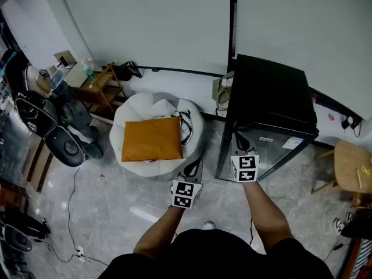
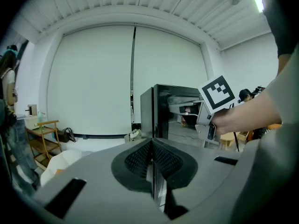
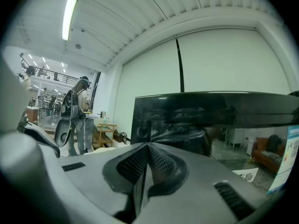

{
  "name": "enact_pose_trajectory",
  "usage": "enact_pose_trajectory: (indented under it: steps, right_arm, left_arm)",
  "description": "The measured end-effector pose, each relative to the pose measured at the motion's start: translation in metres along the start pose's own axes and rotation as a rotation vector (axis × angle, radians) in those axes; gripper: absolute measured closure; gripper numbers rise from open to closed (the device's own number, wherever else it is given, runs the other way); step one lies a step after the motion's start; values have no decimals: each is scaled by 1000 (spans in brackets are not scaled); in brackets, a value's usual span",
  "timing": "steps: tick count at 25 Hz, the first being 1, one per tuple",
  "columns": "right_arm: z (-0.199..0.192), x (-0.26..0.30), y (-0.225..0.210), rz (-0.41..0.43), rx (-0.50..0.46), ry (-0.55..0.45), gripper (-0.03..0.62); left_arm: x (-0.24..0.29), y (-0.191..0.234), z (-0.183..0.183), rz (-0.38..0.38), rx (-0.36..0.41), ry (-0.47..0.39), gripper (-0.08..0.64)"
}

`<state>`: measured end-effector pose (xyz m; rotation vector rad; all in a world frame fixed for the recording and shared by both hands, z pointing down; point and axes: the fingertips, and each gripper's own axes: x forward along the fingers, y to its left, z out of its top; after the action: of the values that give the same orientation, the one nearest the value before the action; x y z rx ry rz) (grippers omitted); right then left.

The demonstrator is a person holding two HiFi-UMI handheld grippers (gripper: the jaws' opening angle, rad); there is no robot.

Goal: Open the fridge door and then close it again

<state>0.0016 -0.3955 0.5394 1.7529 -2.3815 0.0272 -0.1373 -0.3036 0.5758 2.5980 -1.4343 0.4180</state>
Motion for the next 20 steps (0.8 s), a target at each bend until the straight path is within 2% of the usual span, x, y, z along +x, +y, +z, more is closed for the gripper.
enact_pose_trajectory:
  steps: [16,20]
  right_arm:
    - [-1,9,-6,10,-2,17,574]
    - [1,6,-7,17,10,31,574]
  left_arm:
    - [-9,8,-2,18,-11,14,540]
    - [-14,10,4,24,-31,-10,540]
